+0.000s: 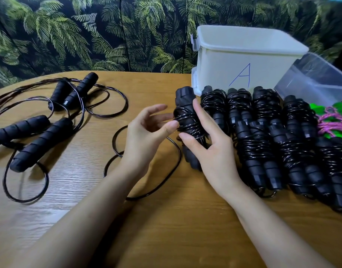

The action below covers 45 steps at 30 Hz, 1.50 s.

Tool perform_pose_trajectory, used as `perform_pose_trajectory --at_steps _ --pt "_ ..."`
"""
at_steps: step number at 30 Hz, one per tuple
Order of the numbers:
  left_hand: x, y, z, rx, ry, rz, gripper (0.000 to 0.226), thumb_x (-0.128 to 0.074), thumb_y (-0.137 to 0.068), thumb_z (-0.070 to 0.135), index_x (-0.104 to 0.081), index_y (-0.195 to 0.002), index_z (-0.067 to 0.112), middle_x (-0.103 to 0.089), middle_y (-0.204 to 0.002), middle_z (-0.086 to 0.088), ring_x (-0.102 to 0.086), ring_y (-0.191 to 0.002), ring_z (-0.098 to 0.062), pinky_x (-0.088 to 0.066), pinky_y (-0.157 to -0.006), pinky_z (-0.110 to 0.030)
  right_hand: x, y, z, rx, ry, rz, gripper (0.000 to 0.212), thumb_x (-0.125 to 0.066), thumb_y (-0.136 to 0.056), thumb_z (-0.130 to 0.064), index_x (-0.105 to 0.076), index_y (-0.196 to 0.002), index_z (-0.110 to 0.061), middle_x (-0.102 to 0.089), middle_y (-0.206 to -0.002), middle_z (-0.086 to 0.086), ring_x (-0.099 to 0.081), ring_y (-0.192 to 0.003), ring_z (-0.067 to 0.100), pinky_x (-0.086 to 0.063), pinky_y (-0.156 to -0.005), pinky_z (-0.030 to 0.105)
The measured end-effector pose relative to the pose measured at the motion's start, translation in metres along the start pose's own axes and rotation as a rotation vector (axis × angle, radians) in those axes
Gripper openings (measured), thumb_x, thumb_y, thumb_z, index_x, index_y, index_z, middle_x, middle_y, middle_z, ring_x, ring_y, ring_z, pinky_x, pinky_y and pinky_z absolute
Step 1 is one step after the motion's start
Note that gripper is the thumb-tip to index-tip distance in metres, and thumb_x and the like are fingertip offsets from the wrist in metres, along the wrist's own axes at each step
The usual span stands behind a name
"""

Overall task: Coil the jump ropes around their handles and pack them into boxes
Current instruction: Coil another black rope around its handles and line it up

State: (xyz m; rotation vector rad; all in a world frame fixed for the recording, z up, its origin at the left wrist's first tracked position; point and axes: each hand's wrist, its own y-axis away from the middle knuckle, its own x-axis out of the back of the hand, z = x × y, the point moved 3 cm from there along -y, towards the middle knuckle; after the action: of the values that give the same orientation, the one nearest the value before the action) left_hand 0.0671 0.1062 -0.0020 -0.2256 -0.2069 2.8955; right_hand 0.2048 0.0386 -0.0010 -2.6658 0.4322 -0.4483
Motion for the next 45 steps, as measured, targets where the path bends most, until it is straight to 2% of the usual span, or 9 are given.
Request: perform_pose_trajectory --at_steps 5,11,14,18,20,30,33,38,45 --pt "-0.002 -0.002 0.001 0.117 0.075 -0.21 0.063 -0.066 -0.078 0.023 -0.048 -0.139 0.021 -0.074 -0.112 -0.004 -0.068 -0.105 -0.012 -0.052 -0.091 -0.023 0.0 0.003 -0.011 -0.025 -0.181 -0.012 0.046 -0.067 -0.091 -0.006 -0.058 -0.127 -0.032 -0.058 -0.139 -0.004 -0.052 -0.129 0.006 -0.041 -0.11 0.028" --pt "-0.002 -0.003 0.004 0.11 0.063 -0.242 0.05 -0.066 -0.079 0.024 -0.057 -0.128 0.024 -0.073 -0.102 -0.005 -0.066 -0.087 -0.004 -0.049 -0.075 -0.014 0.003 0.002 -0.006 -0.044 -0.252 0.019 0.024 -0.067 -0.093 -0.014 -0.06 -0.112 -0.026 -0.068 -0.114 0.001 -0.063 -0.113 0.019 -0.049 -0.1 0.046" --pt "0.006 -0.006 0.004 0.103 0.085 -0.181 0.045 -0.069 -0.077 0.025 -0.06 -0.121 0.019 -0.073 -0.095 -0.008 -0.067 -0.083 -0.01 -0.051 -0.075 -0.02 0.001 0.002 -0.006 -0.042 -0.303 -0.029 0.025 -0.064 -0.093 -0.016 -0.059 -0.114 -0.029 -0.067 -0.116 0.0 -0.062 -0.113 0.019 -0.048 -0.101 0.048" --pt "0.009 -0.007 0.007 0.039 0.045 -0.118 0.047 -0.072 -0.073 0.025 -0.058 -0.116 0.014 -0.07 -0.074 0.002 -0.063 -0.069 -0.006 -0.051 -0.067 -0.02 0.0 0.001 -0.008 -0.035 -0.32 -0.103 0.036 -0.06 -0.095 -0.018 -0.056 -0.127 -0.032 -0.063 -0.129 -0.008 -0.056 -0.125 0.01 -0.044 -0.104 0.03" --pt "0.008 -0.007 0.008 0.018 0.025 -0.101 0.05 -0.073 -0.071 0.026 -0.058 -0.116 0.012 -0.07 -0.07 0.004 -0.063 -0.068 -0.006 -0.051 -0.067 -0.02 -0.001 0.001 -0.008 -0.048 -0.336 -0.136 0.045 -0.058 -0.094 -0.022 -0.05 -0.136 -0.034 -0.057 -0.14 -0.013 -0.047 -0.134 0.005 -0.038 -0.112 0.031" --pt "0.01 -0.009 0.01 0.013 0.046 -0.226 0.049 -0.071 -0.073 0.013 -0.058 -0.12 0.017 -0.075 -0.088 0.001 -0.069 -0.085 -0.011 -0.052 -0.08 -0.023 0.011 -0.008 0.001 -0.205 -0.479 -0.179 0.049 -0.055 -0.095 -0.029 -0.045 -0.143 -0.033 -0.049 -0.15 -0.004 -0.045 -0.138 0.011 -0.033 -0.118 0.043" --pt "0.01 -0.009 0.007 0.032 0.063 -0.168 0.052 -0.074 -0.069 0.016 -0.058 -0.119 0.018 -0.074 -0.084 0.002 -0.068 -0.081 -0.012 -0.053 -0.079 -0.023 0.014 -0.009 0.006 -0.122 -0.246 -0.105 0.044 -0.054 -0.098 -0.026 -0.05 -0.142 -0.031 -0.044 -0.15 -0.009 -0.041 -0.139 0.009 -0.032 -0.118 0.04" --pt "0.008 -0.007 0.002 0.011 0.003 -0.111 0.054 -0.079 -0.066 0.021 -0.059 -0.116 0.019 -0.073 -0.08 0.004 -0.068 -0.081 -0.012 -0.053 -0.078 -0.024 0.012 -0.005 0.005 -0.025 0.011 -0.065 0.04 -0.046 -0.104 -0.008 -0.053 -0.138 -0.028 -0.048 -0.144 -0.01 -0.04 -0.134 -0.005 -0.03 -0.111 0.014" --pt "0.009 -0.005 0.004 -0.127 -0.123 -0.079 0.052 -0.089 -0.064 0.022 -0.061 -0.107 0.023 -0.073 -0.078 0.003 -0.067 -0.076 -0.016 -0.054 -0.074 -0.031 0.009 -0.002 0.008 -0.047 0.179 -0.09 0.075 -0.044 -0.104 -0.01 -0.016 -0.142 -0.068 -0.051 -0.142 -0.02 -0.05 -0.128 -0.003 -0.04 -0.111 0.03"
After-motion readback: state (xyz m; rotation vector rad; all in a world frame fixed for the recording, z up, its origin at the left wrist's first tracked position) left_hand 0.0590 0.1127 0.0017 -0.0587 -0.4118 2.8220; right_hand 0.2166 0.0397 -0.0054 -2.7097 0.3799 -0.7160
